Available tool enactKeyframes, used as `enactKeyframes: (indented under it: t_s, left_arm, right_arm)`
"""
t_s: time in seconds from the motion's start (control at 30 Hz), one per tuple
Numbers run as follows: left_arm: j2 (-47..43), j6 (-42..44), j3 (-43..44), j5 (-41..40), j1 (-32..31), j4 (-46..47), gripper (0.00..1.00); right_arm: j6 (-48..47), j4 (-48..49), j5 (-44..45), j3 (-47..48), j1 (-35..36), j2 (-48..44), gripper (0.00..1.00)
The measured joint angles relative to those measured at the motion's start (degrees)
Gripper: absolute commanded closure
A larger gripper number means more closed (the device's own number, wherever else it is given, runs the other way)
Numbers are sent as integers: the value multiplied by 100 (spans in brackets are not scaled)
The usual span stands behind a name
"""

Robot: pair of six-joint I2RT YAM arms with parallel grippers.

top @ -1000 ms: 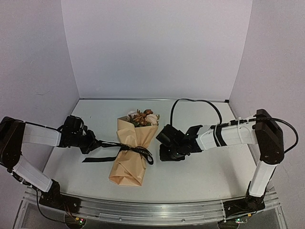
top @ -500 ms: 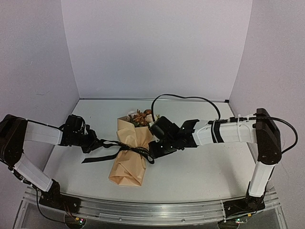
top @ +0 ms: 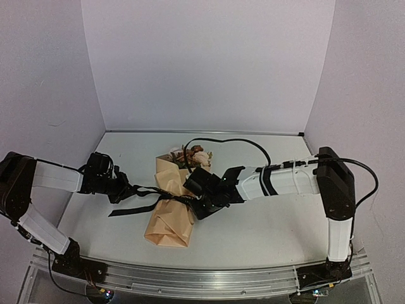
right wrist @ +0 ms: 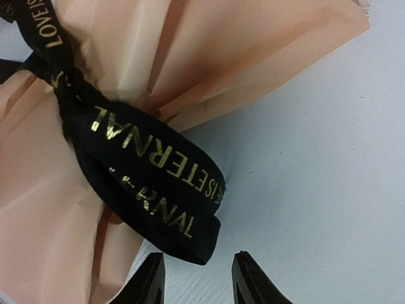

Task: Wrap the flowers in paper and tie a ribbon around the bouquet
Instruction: Tie the half-tied ribbon around the folded bouquet.

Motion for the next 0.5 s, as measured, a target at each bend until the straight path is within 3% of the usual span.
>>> enactKeyframes:
  t_s: [0.5]
  left_arm:
    - [0,0,0,-2,0,-1,100]
  right_arm:
    - [0,-45,327,125,10,34,60]
